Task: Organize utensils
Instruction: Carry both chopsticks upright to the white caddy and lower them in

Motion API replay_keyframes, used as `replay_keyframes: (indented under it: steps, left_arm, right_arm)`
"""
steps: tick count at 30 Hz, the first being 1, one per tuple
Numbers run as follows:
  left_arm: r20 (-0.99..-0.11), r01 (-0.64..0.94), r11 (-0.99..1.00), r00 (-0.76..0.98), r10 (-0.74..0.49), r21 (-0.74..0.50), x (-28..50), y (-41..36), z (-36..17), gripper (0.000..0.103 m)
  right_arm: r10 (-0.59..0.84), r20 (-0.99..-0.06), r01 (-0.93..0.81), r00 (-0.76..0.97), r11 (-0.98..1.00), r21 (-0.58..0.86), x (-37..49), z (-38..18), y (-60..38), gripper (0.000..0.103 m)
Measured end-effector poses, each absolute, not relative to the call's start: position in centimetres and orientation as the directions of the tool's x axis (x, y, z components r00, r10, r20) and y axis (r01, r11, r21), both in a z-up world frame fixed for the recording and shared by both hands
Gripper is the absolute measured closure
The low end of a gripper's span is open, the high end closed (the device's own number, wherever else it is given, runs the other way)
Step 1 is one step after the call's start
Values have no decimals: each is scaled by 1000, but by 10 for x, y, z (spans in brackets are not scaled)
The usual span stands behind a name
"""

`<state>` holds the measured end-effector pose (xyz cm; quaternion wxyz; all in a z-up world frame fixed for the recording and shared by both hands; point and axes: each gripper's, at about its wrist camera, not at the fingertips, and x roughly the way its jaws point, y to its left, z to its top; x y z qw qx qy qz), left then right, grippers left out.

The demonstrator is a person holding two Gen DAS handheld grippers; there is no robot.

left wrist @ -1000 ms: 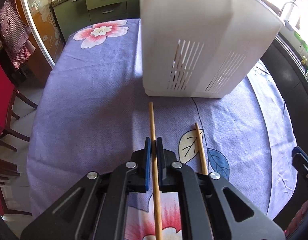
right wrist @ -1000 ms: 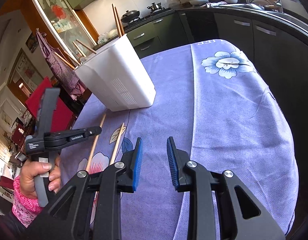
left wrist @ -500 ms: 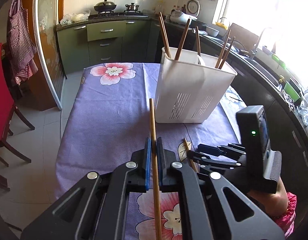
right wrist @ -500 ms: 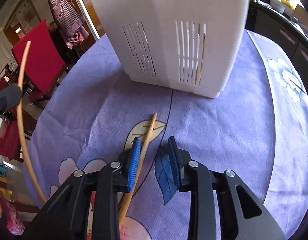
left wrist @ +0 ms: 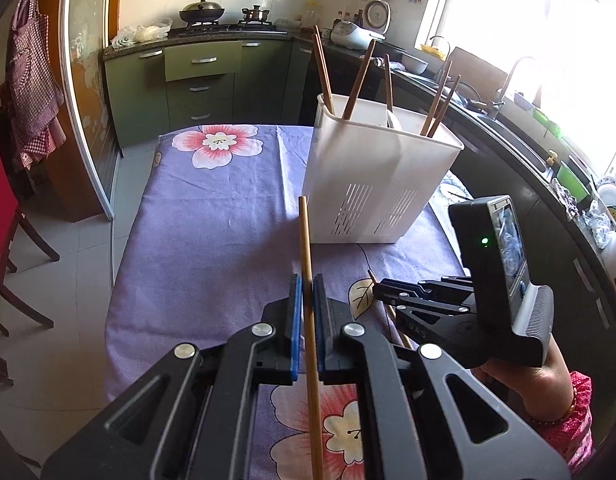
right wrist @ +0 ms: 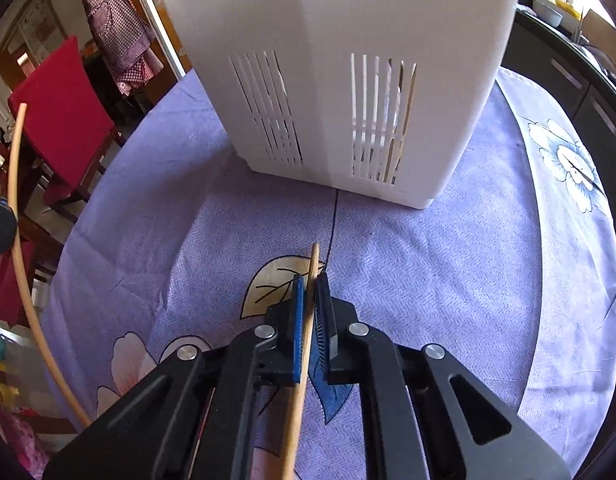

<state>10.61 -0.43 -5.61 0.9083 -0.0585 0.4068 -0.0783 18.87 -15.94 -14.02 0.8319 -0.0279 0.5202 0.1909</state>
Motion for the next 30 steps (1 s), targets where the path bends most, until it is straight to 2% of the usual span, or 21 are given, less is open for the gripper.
replay_keyframes:
  steps: [5, 13, 23, 26, 30]
  left_arm:
    - [-723, 105, 982, 664, -188, -159, 104, -6, -52, 97]
    - [-707, 115, 983, 683, -183, -143, 93, -7, -38, 98]
    - [-677, 127, 987, 718, -162, -101, 75, -10, -21, 103]
    - [-726, 129, 987, 670, -156, -93, 88, -10, -29, 103]
    - [-823, 104, 981, 535, -192, -162, 131, -2, -65, 103]
  right_arm:
    - [356, -814, -339, 459, 917, 209, 178, -104, -179, 96]
    - [434, -631, -328, 643, 901, 285, 120, -28, -236, 97]
    - [450, -540, -344, 711, 893, 292, 65, 9, -274, 97]
    - [453, -535, -348, 713, 891, 292, 60, 12, -279, 97]
    - [459, -528, -354, 714, 888, 293, 56, 12, -279, 97]
